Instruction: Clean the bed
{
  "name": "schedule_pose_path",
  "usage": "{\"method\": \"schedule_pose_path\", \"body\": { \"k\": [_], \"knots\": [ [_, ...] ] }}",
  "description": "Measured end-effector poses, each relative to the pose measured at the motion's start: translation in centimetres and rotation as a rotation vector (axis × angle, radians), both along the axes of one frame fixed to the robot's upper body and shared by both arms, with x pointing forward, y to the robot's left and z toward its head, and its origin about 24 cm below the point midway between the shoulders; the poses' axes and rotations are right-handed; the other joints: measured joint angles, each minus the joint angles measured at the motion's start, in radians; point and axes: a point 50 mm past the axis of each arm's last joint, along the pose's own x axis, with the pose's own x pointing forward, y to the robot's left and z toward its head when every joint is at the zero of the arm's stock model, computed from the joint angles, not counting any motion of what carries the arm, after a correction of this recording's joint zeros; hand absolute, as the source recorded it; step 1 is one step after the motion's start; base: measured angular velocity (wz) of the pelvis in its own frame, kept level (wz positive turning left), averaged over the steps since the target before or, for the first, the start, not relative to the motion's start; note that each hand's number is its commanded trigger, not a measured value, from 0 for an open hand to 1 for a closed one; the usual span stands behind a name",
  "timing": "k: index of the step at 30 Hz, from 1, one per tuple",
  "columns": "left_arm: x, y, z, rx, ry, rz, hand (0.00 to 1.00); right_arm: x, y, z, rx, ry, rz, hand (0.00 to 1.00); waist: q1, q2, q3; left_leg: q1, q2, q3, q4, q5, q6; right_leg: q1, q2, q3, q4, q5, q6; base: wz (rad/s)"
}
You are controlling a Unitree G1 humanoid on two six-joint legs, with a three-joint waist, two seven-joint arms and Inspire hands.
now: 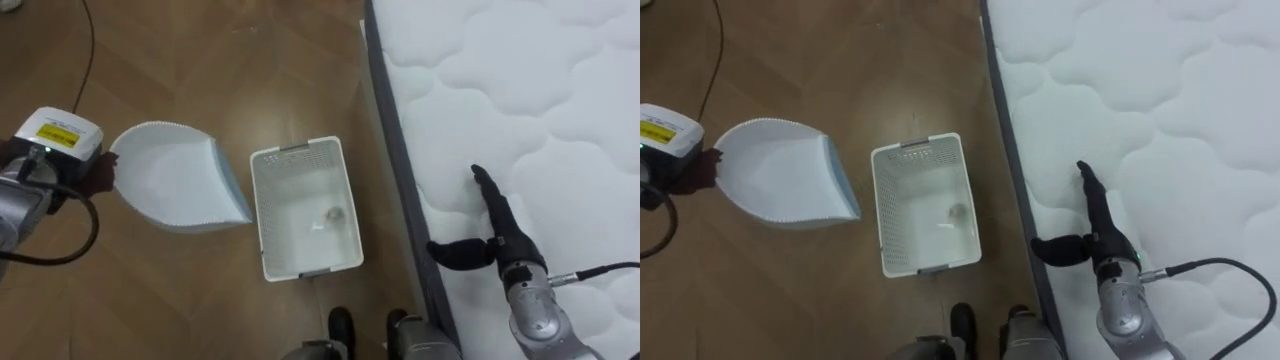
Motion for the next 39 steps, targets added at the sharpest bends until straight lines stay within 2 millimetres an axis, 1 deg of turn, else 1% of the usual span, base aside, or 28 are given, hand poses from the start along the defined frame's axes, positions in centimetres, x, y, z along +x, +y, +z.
{"method": "schedule_pose_path", "body": {
  "k": [2,7,13,16,20,22,25,26,27,28,29,30,32,33,35,36,37,39],
  "knots": [
    [0.0,0.0,0.0,0.002,0.001,-0.002,1.00,0.1,0.0,0.1,0.005,-0.008,0.001,0.00,-0.002,0.006,0.0027,0.002,0.000,0.003,-0.001,0.000,0.000,0.000,-0.001,0.002,0.004,-0.001,-0.001,-0.02],
    [0.1,-0.2,0.0,0.026,0.014,-0.012,1.00,0.1,0.1,0.1,0.004,-0.015,0.011,0.00,-0.003,0.007,0.0028,0.018,0.000,0.024,-0.012,0.000,0.000,-0.001,-0.004,0.022,0.016,-0.008,-0.001,-0.08],
    [0.4,-1.6,0.2,0.051,0.005,-0.087,1.00,0.0,0.0,-0.1,0.002,-0.011,0.011,0.00,-0.004,0.008,0.0028,0.023,0.001,0.025,-0.014,0.000,0.000,0.007,-0.004,0.020,0.012,-0.009,-0.001,0.00],
    [0.5,-1.8,0.4,0.048,-0.009,-0.103,1.00,-0.1,-0.2,-0.2,-0.003,-0.014,-0.001,0.00,-0.001,0.009,0.0030,0.028,0.001,0.025,-0.016,0.000,0.000,0.012,-0.004,0.019,0.011,-0.009,0.000,0.00],
    [0.4,-1.1,0.7,0.046,-0.058,-0.113,1.00,-0.3,-0.2,-0.3,0.005,-0.024,-0.023,0.00,0.011,0.009,0.0028,0.042,0.001,0.028,-0.018,0.000,0.000,0.019,-0.002,0.029,0.011,-0.010,-0.001,-0.04],
    [0.4,-0.8,0.8,0.023,-0.089,-0.111,1.00,-0.7,-0.4,-0.4,0.000,-0.021,-0.029,0.00,0.028,0.007,0.0021,0.055,0.002,0.034,-0.029,0.000,0.000,0.026,0.002,0.046,0.009,-0.010,0.000,-0.11],
    [0.4,-0.6,1.5,-0.058,-0.176,-0.115,1.00,-1.0,-0.7,-0.4,-0.005,-0.020,-0.034,0.00,0.057,0.006,0.0009,0.077,0.009,0.043,-0.033,0.000,0.000,0.045,0.006,0.050,-0.003,-0.009,-0.002,-0.08],
    [0.3,-0.4,1.7,-0.085,-0.213,-0.117,1.00,-1.2,-0.9,-0.4,-0.001,-0.019,-0.043,0.00,0.064,0.002,-0.0011,0.091,0.011,0.050,-0.042,0.000,0.000,0.055,0.007,0.054,-0.007,-0.009,-0.003,-0.22],
    [0.1,-0.2,1.8,-0.111,-0.250,-0.116,1.00,-1.5,-1.0,-0.6,0.002,-0.007,-0.044,0.00,0.080,-0.009,-0.0066,0.108,0.015,0.066,-0.052,0.000,0.000,0.061,0.011,0.070,-0.015,-0.008,-0.003,-0.27],
    [-0.1,-0.1,1.9,-0.133,-0.270,-0.112,1.00,-1.6,-1.1,-0.6,0.005,-0.001,-0.044,0.00,0.087,-0.012,-0.0081,0.118,0.018,0.072,-0.056,0.000,0.000,0.069,0.017,0.080,-0.022,-0.006,-0.003,-0.39],
    [-0.6,0.2,1.7,-0.169,-0.301,-0.106,1.00,-1.8,-1.2,-0.8,0.014,0.011,-0.042,0.00,0.100,-0.019,-0.0115,0.139,0.024,0.081,-0.070,-0.001,-0.001,0.085,0.025,0.095,-0.034,-0.002,-0.003,-0.32],
    [-0.8,0.1,1.7,-0.187,-0.315,-0.109,1.00,-2.0,-1.3,-0.8,0.020,0.018,-0.045,0.00,0.106,-0.024,-0.0140,0.151,0.027,0.084,-0.077,-0.001,-0.002,0.093,0.032,0.106,-0.043,0.001,-0.003,-0.45],
    [-1.8,0.0,1.6,-0.253,-0.375,-0.135,1.00,-2.8,-1.3,-1.4,0.049,0.055,-0.052,0.00,0.138,-0.056,-0.0299,0.206,0.044,0.119,-0.114,-0.002,-0.004,0.133,0.056,0.152,-0.077,0.015,-0.004,-0.54],
    [-2.1,-0.1,1.5,-0.268,-0.392,-0.145,1.00,-3.0,-1.4,-1.5,0.052,0.062,-0.051,0.00,0.143,-0.061,-0.0338,0.218,0.048,0.125,-0.121,-0.003,-0.005,0.145,0.062,0.160,-0.090,0.019,-0.005,-0.45],
    [-3.0,-0.8,1.7,-0.325,-0.461,-0.192,1.00,-3.7,-1.8,-1.6,0.070,0.072,-0.076,0.00,0.159,-0.078,-0.0419,0.263,0.069,0.137,-0.138,-0.011,-0.010,0.199,0.083,0.175,-0.145,0.041,-0.007,-0.37],
    [-3.3,-1.4,1.3,-0.369,-0.494,-0.206,1.00,-4.1,-2.3,-1.7,0.079,0.076,-0.103,0.00,0.167,-0.080,-0.0434,0.292,0.077,0.142,-0.150,-0.014,-0.011,0.230,0.097,0.192,-0.183,0.056,-0.006,-0.32],
    [-3.6,-1.8,1.1,-0.389,-0.507,-0.212,1.00,-4.3,-2.4,-1.7,0.082,0.076,-0.114,0.00,0.168,-0.081,-0.0457,0.306,0.080,0.144,-0.156,-0.016,-0.011,0.246,0.100,0.195,-0.198,0.062,-0.006,-0.33],
    [-5.0,-3.0,0.4,-0.467,-0.546,-0.242,1.00,-4.5,-2.7,-1.1,0.101,0.049,-0.131,0.00,0.168,-0.089,-0.0493,0.346,0.089,0.166,-0.171,-0.025,-0.009,0.282,0.108,0.216,-0.221,0.070,-0.004,-0.36]
  ]
}}
